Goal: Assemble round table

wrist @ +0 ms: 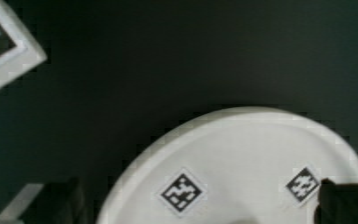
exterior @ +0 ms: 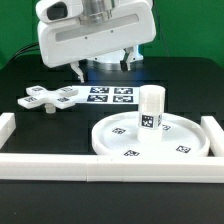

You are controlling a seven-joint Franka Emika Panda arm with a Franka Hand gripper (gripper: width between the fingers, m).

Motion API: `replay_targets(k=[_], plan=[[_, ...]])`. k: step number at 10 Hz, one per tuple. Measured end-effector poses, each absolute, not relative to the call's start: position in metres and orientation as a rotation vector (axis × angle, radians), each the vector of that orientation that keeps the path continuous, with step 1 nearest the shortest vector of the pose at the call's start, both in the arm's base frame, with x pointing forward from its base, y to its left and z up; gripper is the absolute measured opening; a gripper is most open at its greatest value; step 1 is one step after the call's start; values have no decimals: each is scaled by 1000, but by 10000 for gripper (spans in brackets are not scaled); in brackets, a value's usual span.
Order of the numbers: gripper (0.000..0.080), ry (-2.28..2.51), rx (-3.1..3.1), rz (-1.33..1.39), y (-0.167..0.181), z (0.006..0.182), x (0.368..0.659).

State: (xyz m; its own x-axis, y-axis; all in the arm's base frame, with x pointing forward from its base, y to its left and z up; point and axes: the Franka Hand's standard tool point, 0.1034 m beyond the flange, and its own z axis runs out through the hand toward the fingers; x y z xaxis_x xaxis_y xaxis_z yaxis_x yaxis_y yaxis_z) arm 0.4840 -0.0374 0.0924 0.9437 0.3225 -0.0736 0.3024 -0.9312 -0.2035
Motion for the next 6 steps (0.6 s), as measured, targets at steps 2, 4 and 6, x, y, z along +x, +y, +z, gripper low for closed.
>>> replay_targets(k=[2, 4, 6], plan=[[649, -462, -2913, 157, -38, 92, 484], [649, -426, -2981, 129, -57, 82, 469], [649, -420, -3002, 119, -79, 80, 456]])
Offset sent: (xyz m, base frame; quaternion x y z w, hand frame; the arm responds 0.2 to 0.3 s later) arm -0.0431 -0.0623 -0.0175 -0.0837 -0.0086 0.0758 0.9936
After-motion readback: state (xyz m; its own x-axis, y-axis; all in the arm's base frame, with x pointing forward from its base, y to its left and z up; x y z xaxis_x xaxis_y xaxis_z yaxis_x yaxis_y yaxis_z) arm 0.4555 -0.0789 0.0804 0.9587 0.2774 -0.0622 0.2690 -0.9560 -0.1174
